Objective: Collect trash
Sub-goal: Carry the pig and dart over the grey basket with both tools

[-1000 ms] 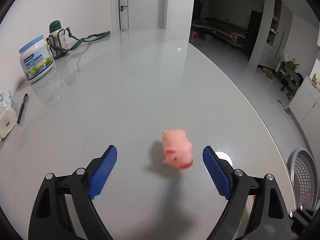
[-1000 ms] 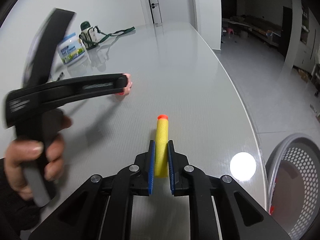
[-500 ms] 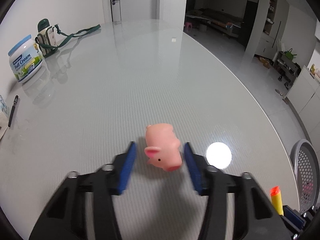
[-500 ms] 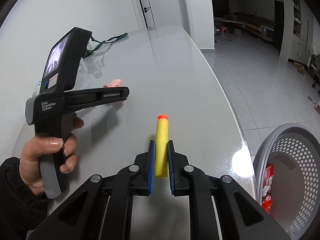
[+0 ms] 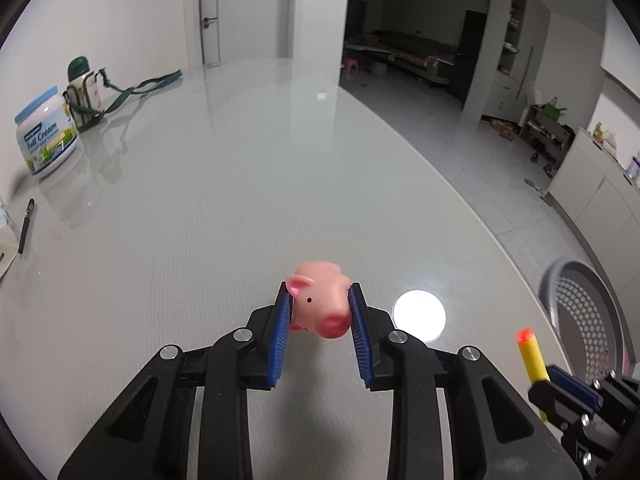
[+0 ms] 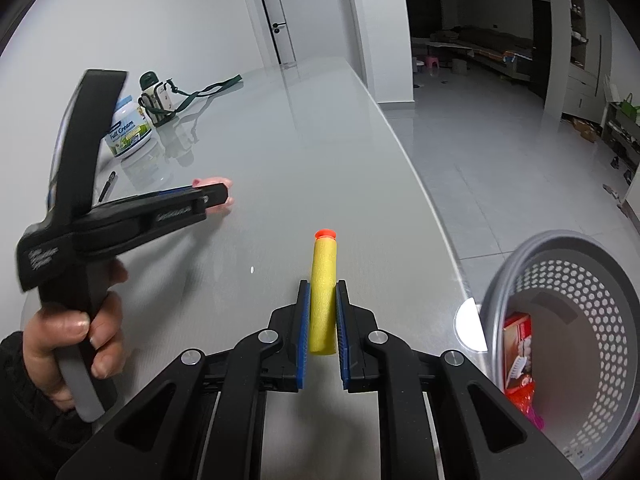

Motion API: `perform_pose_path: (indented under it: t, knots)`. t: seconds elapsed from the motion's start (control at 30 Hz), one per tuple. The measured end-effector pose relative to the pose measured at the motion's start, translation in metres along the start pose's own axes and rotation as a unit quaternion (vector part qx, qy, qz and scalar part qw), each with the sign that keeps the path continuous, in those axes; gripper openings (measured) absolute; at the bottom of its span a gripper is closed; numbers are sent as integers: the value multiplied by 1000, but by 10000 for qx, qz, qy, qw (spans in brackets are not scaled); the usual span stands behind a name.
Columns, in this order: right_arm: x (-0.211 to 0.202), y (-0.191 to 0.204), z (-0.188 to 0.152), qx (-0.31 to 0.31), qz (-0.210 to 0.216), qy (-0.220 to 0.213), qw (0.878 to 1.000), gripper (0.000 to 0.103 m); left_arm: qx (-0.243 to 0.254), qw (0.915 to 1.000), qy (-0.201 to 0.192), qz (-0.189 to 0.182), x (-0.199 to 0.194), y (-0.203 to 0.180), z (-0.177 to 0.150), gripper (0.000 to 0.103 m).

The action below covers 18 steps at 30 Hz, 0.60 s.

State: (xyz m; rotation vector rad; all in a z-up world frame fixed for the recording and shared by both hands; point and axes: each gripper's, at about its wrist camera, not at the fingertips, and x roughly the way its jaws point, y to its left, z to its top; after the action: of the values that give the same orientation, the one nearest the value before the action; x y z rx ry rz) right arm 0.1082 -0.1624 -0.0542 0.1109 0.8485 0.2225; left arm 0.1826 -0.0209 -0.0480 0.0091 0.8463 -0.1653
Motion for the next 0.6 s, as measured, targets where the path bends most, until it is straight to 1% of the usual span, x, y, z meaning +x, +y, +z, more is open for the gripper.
perform_pose_path:
  t: [0.13,0.3,0.43,0.6]
  knots:
    - [-11,-7,-5,44,-50,-66,10000,12,136,9999,-42,-67,-9,-9,-7,29]
    - [-26,-19,-14,173,-135,-182,9996,12,402,9989,-167,-159,-25,-31,-17,29]
    - [-39,-35,-23,332,-232,-280,9988,12,584,9975,-156,-370,-35,-56,-26,29]
    - [-59,-69,-40,630,-497,-377,9961,12,848,9939,-136,-696,-41,-93,-32,29]
